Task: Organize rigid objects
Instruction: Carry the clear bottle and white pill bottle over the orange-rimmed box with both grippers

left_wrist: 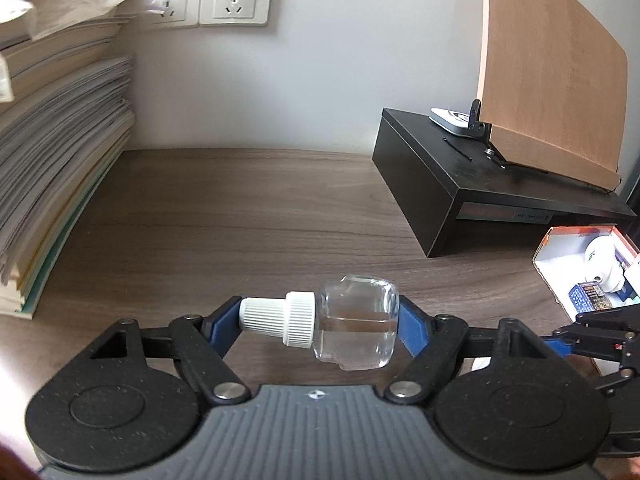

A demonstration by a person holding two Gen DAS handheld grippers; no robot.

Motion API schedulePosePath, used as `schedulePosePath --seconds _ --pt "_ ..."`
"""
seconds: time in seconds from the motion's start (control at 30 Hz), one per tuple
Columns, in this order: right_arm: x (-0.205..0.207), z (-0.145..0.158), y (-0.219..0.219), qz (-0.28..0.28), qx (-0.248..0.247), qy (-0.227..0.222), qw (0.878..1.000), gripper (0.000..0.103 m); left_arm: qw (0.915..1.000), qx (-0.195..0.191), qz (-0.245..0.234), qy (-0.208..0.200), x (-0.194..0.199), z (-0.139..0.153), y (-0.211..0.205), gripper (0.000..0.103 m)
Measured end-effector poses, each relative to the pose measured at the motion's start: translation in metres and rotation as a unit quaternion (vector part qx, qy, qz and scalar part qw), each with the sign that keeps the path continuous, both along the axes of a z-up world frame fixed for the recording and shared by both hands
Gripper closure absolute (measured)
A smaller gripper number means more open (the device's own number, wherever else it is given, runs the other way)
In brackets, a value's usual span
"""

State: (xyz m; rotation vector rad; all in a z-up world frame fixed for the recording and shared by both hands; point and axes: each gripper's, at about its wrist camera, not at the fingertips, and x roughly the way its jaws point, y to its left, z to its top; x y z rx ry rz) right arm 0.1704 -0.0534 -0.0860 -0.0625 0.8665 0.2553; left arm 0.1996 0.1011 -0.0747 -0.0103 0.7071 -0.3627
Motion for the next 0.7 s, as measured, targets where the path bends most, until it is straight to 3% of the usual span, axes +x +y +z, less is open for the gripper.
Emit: schedulePosePath --seconds 0.23,0.33,0.53,0.7 --pt "-0.021 0.016 -0.003 -0.027 0.010 -0.007 1.000 0.063 0.9996 -0.012 0.024 0.009 -0.029 0.008 0.001 0.022" --pt "-0.040 0.029 -0.006 -0.039 0.009 -0.018 0.999 0.063 0.9991 -0.033 0.020 0.019 -0.045 0.012 -0.001 0.022" --pt "-0.083 0.050 -0.025 -0.094 0.018 -0.034 0.995 0.063 0.9995 -0.028 0.009 0.010 -0.082 0.023 -0.020 0.023" --pt "-0.124 0.060 -0.048 -0.143 0.015 -0.040 0.989 0.063 0.9987 -0.048 -0.014 0.013 -0.114 0.030 -0.037 0.023"
